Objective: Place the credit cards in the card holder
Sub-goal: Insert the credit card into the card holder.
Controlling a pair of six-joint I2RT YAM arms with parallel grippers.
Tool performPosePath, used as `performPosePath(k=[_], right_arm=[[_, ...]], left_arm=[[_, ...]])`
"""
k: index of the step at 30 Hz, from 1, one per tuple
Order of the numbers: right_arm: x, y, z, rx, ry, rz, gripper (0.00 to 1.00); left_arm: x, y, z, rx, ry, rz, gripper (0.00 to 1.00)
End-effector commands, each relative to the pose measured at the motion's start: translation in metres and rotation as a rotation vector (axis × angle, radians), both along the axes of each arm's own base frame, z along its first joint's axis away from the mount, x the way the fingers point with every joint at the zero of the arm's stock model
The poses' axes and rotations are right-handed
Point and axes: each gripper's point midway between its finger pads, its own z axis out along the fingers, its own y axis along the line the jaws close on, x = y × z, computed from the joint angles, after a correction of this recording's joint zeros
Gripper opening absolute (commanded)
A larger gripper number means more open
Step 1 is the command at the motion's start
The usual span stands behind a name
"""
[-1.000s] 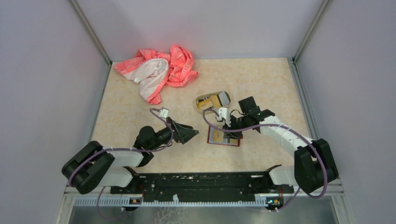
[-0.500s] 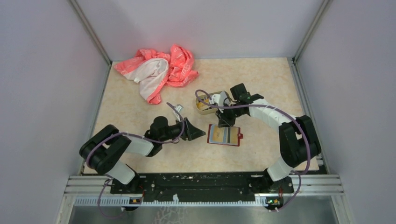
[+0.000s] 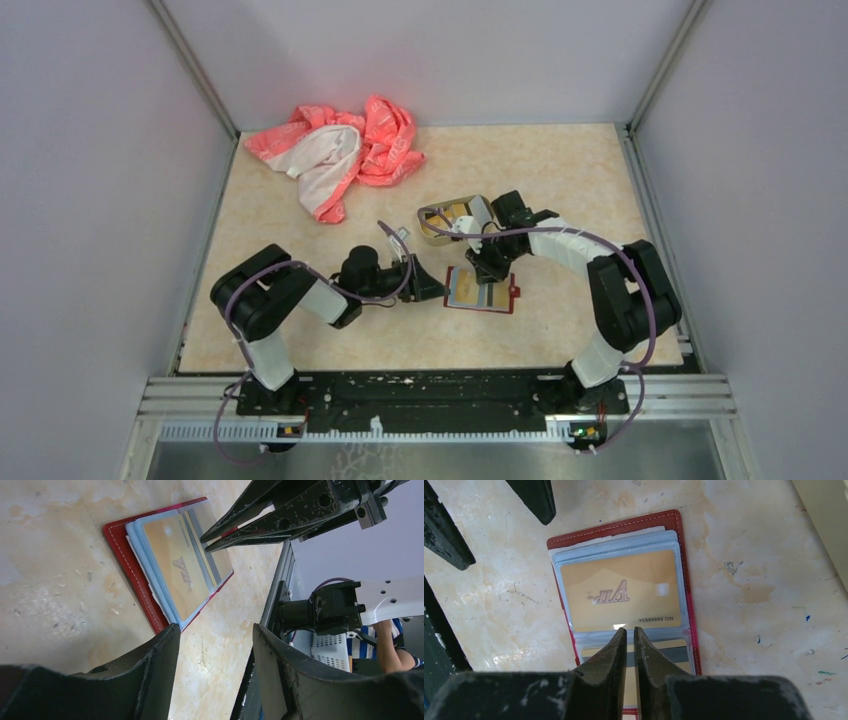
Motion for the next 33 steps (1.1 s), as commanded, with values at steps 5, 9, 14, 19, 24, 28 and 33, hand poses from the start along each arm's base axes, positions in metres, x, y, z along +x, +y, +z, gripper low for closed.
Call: performPosePath(k=[5, 9, 14, 19, 24, 28, 33], right_arm=[[0.008, 0.004, -0.003, -0.013, -0.008, -0.004, 0.1], [0.005, 0.002, -0.011, -0.034, 0.016, -0.002, 0.1], [0.003, 0.0, -0.02, -0.071, 0.041, 0.0, 0.1], [0.003, -0.004, -0.025, -0.094, 0.051, -0.002, 0.09], [0.001, -0.005, -0.028, -0.105, 0.067, -0.002, 0.09], [0.001, -0.005, -0.029, -0.106, 0.07, -0.002, 0.09], [0.001, -0.005, -0.029, -0.105, 0.071, 0.0, 0.09]], left_arm=[[0.003, -0.018, 0.008, -0.034, -0.034, -0.04, 0.62], [0.006, -0.02, 0.004, -0.018, -0.033, -0.038, 0.62], [0.008, -0.021, -0.002, 0.002, -0.029, -0.039, 0.63], [0.009, -0.022, -0.003, 0.006, -0.029, -0.042, 0.63], [0.011, -0.024, -0.004, 0.018, -0.029, -0.047, 0.63], [0.011, -0.028, -0.003, 0.013, -0.027, -0.057, 0.63], [0.011, -0.03, -0.008, 0.017, -0.014, -0.062, 0.62]])
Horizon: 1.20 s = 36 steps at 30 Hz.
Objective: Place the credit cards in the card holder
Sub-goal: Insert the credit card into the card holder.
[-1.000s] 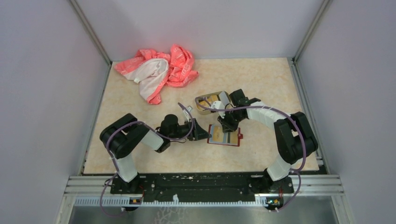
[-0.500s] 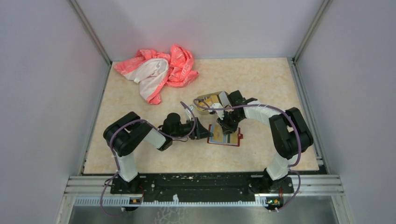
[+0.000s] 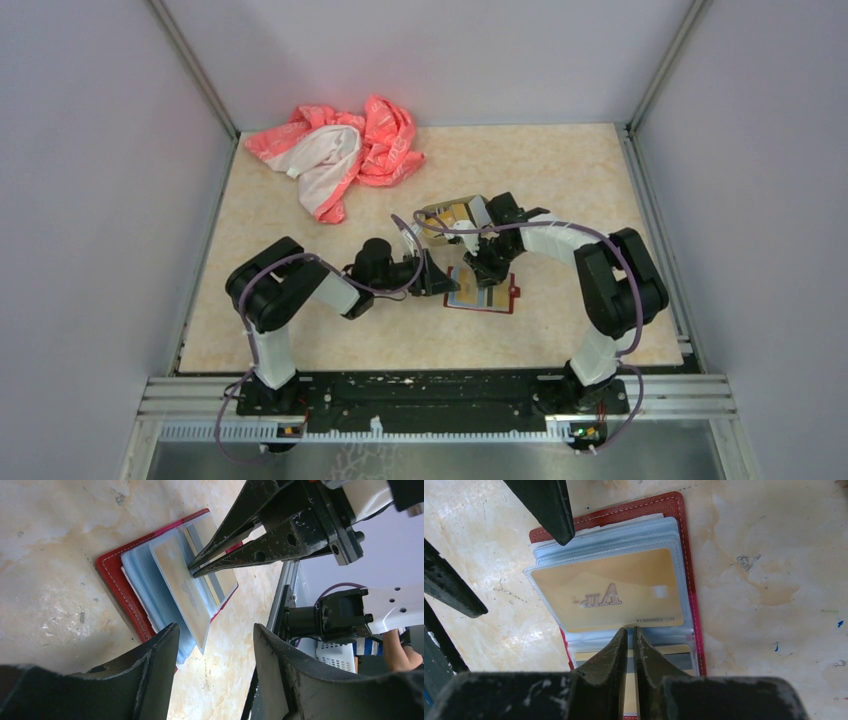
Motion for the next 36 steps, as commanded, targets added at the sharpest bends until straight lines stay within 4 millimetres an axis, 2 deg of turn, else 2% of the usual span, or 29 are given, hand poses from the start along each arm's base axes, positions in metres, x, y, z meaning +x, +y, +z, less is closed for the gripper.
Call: performPosePath(k=[1, 17, 20, 25, 30, 36], right_arm=[[0.002, 0.0, -0.008, -0.029, 0.005, 0.009, 0.09], [0.0, 0.004, -0.003, -0.007, 0.022, 0.017, 0.1], [0.0, 0.009, 0.011, 0.033, 0.023, 0.02, 0.11], [0.008, 0.007, 0.051, 0.151, -0.039, 0.0, 0.17], [0.028, -0.015, 0.077, 0.207, -0.121, -0.104, 0.19], [0.061, -0.051, 0.096, 0.252, -0.207, -0.331, 0.19]], left_arm=[[-0.002, -0.007, -0.003, 0.0, -0.006, -0.03, 0.62], [-0.007, -0.022, -0.006, -0.015, 0.02, -0.082, 0.58], [-0.01, -0.025, 0.0, -0.036, 0.013, -0.095, 0.58], [-0.014, -0.033, 0.012, -0.065, -0.004, -0.123, 0.58], [-0.017, -0.046, 0.016, -0.076, -0.009, -0.154, 0.58], [-0.026, -0.075, 0.022, -0.09, -0.022, -0.212, 0.59]])
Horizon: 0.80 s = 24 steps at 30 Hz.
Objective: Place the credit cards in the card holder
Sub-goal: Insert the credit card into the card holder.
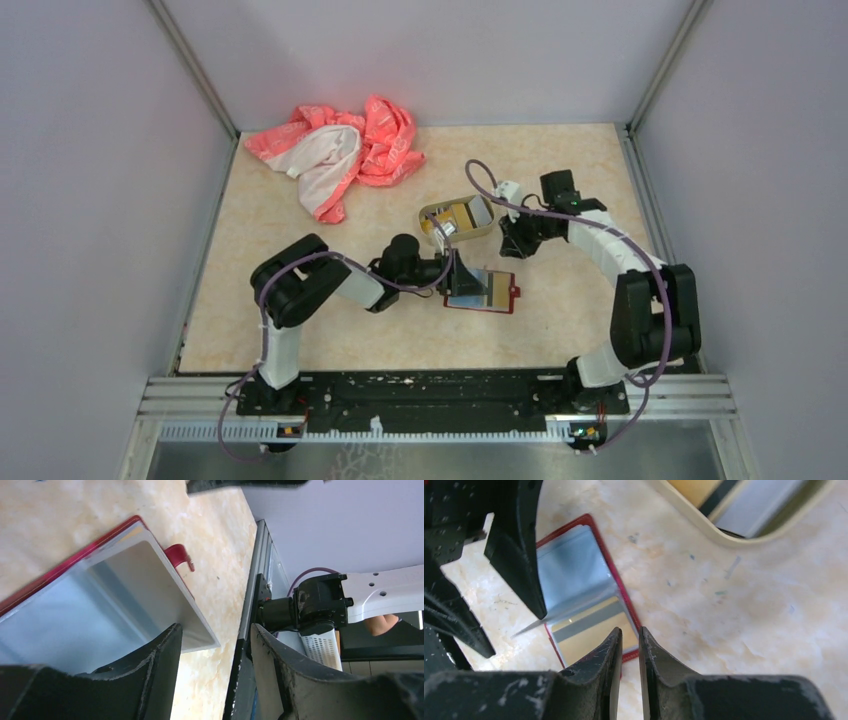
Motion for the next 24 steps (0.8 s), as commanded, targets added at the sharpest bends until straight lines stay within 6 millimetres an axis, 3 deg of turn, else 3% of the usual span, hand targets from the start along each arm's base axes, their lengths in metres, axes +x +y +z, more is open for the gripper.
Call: performPosePath(k=[1, 6, 11, 19, 24], right_arm=[[0.023, -0.013, 0.027, 0.077, -0.088, -0.132, 0.19], [0.026, -0.017, 0.033, 0.088, -0.109, -0.157, 0.2], [0.026, -0.017, 0.033, 0.094, -0.104, -0.159, 0.2], [0.019, -0.007, 0.042, 0.162, -0.104, -0.109, 0.2], [0.014, 0.0, 0.05, 0.219, -0.1, -0.075, 0.21]], left_arm=[[-0.01, -0.025, 0.004, -0.02, -0.016, -0.065, 0.6], [-0.013, -0.039, -0.005, -0.004, 0.0, -0.087, 0.6], [-0.013, -0.038, 0.003, -0.017, -0.023, -0.082, 0.6], [-0.009, -0.018, 0.036, 0.011, -0.227, -0.036, 0.61], [0.002, 0.011, 0.047, 0.074, -0.375, 0.059, 0.61]])
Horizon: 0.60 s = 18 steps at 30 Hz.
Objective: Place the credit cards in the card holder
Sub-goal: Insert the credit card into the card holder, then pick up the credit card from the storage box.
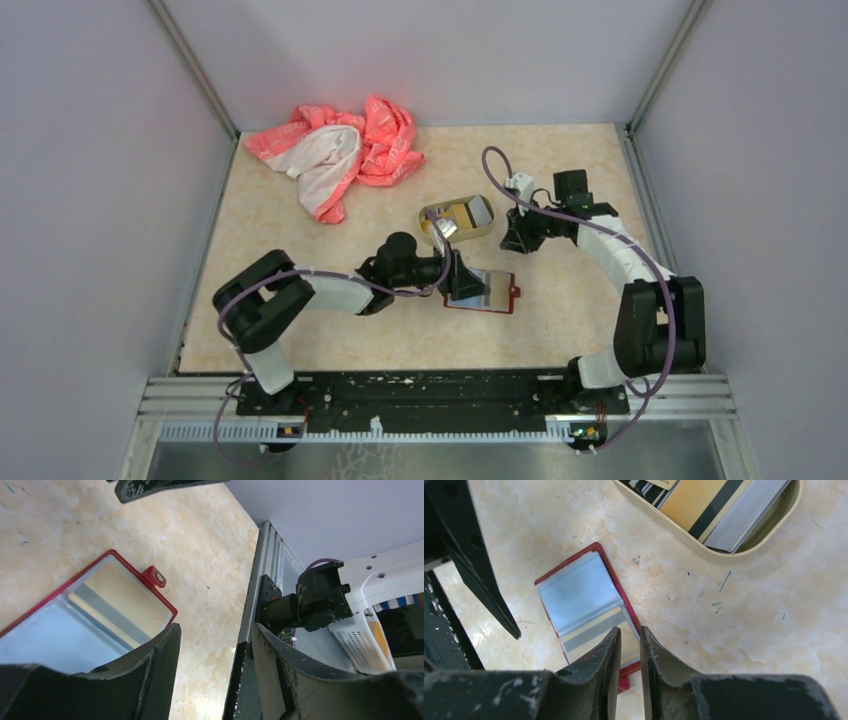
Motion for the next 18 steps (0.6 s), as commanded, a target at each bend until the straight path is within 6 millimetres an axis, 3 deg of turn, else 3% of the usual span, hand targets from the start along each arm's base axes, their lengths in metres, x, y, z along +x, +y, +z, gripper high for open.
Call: performPosePath(k=[1, 6, 9, 12, 15, 18], right_arm=[[0.0, 0.01, 0.027, 0.089, -0.072, 0.045, 0.21], [0.011, 0.015, 0.043, 0.128, -0.103, 0.038, 0.29], [0.026, 0.018, 0.058, 0.142, -0.119, 0.033, 0.39], [0.052, 0.022, 0.081, 0.166, -0.129, 0.011, 0.47], [0.078, 0.028, 0.089, 0.188, -0.074, -0.017, 0.52], [0.101, 0.036, 0.083, 0.198, 0.015, -0.047, 0.52]], left_arm=[[0.017, 0.031, 0.01, 0.057, -0.192, 0.109, 0.61], [0.038, 0.079, 0.023, 0.119, -0.282, 0.301, 0.64], [0.049, 0.106, 0.029, 0.156, -0.321, 0.397, 0.78], [0.058, 0.131, 0.028, 0.171, -0.31, 0.484, 0.98], [0.055, 0.144, 0.022, 0.16, -0.269, 0.484, 0.98], [0.046, 0.149, 0.017, 0.137, -0.226, 0.47, 0.98]])
